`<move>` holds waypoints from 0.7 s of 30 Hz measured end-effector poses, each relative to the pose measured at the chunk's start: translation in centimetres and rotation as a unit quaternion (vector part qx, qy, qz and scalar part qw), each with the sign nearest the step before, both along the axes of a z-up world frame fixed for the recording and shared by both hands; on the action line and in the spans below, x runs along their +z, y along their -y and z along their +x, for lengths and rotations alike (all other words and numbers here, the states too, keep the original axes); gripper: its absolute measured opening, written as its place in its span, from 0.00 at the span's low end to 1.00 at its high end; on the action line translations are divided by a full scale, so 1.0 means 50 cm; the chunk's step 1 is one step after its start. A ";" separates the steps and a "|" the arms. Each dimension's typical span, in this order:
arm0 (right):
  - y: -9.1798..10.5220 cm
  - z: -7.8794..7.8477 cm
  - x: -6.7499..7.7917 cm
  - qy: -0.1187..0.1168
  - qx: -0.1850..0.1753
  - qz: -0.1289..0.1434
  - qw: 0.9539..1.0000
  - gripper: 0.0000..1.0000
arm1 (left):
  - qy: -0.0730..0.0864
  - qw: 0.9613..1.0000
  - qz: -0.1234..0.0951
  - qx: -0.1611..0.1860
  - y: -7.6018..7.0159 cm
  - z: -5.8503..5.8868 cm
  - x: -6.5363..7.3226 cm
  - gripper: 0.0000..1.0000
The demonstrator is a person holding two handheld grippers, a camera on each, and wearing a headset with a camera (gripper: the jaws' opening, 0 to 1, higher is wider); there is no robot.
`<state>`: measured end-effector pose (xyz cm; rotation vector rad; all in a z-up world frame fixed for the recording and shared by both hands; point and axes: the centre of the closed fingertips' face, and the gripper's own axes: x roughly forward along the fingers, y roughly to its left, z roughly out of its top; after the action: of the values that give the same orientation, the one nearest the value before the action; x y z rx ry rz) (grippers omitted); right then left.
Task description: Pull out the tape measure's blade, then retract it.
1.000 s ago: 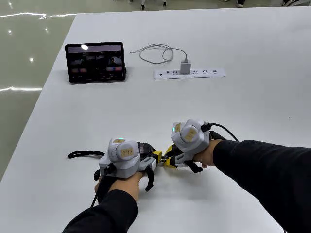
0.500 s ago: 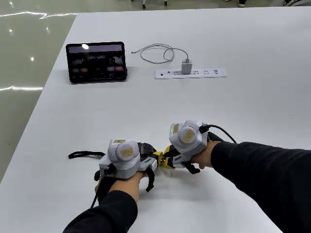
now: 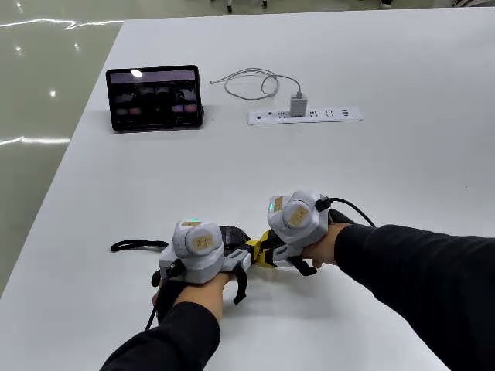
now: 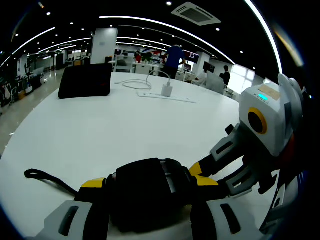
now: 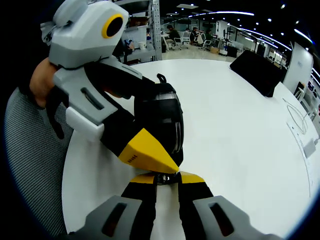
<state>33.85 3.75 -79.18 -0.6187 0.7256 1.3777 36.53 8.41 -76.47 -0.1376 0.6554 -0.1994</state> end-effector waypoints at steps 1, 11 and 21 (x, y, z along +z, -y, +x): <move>0.001 0.000 0.000 -0.001 0.000 0.001 1.000 0.12 | 0.000 1.000 0.000 0.000 0.000 0.000 0.000 0.62; 0.005 0.000 -0.001 -0.005 -0.003 0.009 1.000 0.12 | 0.001 1.000 0.000 0.000 -0.001 0.000 0.000 0.62; -0.001 0.000 -0.006 -0.007 -0.009 0.006 1.000 0.10 | 0.000 1.000 0.000 0.001 -0.001 -0.001 0.000 0.62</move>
<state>33.86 3.81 -79.47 -0.5918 0.7312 1.3693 36.46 8.43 -76.48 -0.1394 0.6561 -0.1974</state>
